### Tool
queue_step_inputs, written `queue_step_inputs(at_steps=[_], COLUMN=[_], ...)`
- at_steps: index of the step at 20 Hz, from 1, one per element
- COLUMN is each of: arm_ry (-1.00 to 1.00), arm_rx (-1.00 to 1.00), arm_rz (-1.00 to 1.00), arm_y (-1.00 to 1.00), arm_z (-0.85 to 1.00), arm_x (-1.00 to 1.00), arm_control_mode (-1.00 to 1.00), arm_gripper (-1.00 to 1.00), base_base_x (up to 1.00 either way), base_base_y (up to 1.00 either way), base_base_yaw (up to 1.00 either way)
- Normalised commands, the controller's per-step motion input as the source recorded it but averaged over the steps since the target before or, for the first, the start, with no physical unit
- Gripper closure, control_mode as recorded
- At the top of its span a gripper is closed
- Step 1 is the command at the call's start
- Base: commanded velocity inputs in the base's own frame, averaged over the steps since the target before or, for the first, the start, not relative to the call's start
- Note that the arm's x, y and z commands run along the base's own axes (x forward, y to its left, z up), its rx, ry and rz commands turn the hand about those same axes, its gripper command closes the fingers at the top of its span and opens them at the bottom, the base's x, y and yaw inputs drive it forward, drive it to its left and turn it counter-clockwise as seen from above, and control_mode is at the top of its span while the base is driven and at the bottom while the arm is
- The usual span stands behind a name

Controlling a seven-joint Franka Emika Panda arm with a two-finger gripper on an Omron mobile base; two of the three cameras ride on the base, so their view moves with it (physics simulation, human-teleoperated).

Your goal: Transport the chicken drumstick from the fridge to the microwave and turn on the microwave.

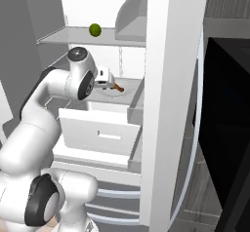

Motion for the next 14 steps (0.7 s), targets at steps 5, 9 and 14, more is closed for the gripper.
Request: queue_step_inputs(at_steps=[5, 9, 14], arm_ry=[-0.04, -0.07, -0.08], arm_rx=[-0.01, 0.0, 0.0], arm_rz=[0.0, 0.01, 0.03], arm_y=[0.0, 0.0, 0.0], arm_z=[-0.19, -0.16, -0.1], arm_x=[0.1, 0.11, 0.2], arm_control_mode=[-1.0, -1.0, -1.0], arm_gripper=[-1.0, -1.0, -1.0], base_base_x=[0.0, 0.0, 0.0], base_base_y=[0.0, 0.0, 0.0], base_base_yaw=[0.0, 0.0, 0.0])
